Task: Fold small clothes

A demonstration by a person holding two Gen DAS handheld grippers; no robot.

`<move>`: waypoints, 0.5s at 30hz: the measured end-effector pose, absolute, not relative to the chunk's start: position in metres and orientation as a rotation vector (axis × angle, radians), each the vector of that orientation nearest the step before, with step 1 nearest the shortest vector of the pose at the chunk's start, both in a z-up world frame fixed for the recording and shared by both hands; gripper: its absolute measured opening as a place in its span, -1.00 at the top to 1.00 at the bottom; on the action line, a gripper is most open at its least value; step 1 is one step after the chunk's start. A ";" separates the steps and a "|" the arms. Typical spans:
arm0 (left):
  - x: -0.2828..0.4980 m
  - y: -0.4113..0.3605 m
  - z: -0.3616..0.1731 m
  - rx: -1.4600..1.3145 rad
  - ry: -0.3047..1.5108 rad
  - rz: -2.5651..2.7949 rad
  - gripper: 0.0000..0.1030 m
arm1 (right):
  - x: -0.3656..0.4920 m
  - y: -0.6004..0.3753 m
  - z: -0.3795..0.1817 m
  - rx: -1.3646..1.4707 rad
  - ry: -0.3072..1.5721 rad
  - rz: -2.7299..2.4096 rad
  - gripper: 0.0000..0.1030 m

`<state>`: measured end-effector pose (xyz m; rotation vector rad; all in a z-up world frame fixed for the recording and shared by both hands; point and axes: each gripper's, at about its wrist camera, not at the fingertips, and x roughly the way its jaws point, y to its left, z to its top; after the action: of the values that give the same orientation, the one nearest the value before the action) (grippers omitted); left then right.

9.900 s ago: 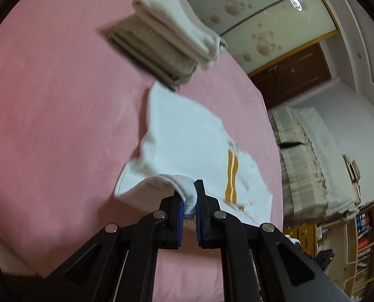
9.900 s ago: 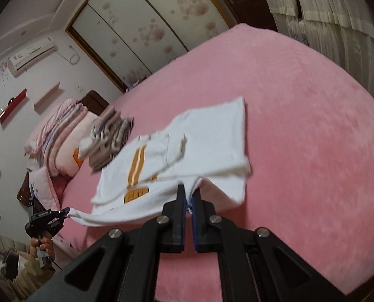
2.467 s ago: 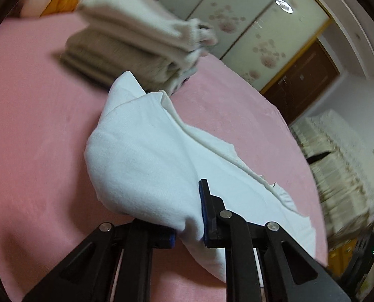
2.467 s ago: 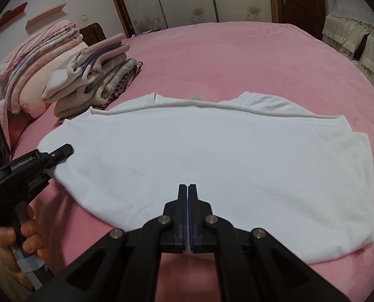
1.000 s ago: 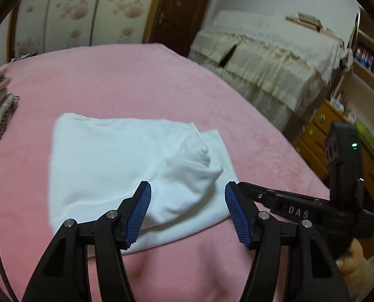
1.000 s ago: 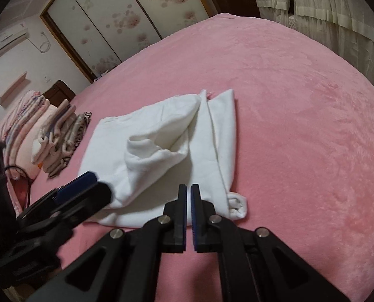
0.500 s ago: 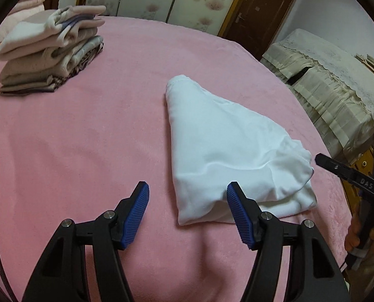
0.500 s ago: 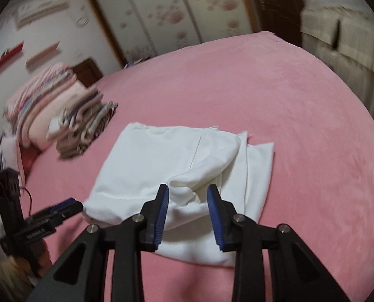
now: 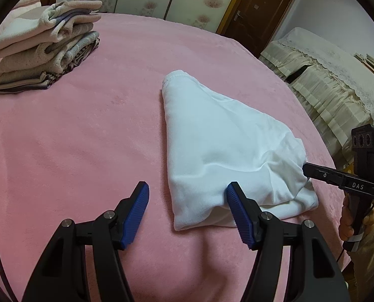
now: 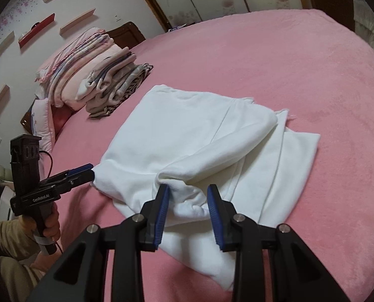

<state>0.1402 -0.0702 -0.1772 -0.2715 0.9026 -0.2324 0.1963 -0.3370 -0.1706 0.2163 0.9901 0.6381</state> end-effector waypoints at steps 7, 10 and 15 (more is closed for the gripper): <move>0.141 -0.072 -0.179 -0.281 0.908 -0.228 -0.24 | 0.190 -0.332 -0.172 0.179 1.024 0.677 0.72; 0.140 -0.073 -0.180 -0.286 0.910 -0.229 -0.25 | 0.174 -0.325 -0.168 0.060 1.007 0.597 0.81; 0.141 -0.075 -0.180 -0.275 0.916 -0.244 -0.25 | 0.150 -0.336 -0.150 0.035 0.918 0.449 0.88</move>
<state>0.1407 -0.0754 -0.1796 -0.2751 0.9162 -0.2440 0.1501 -0.3360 -0.1497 0.0348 0.9177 0.4491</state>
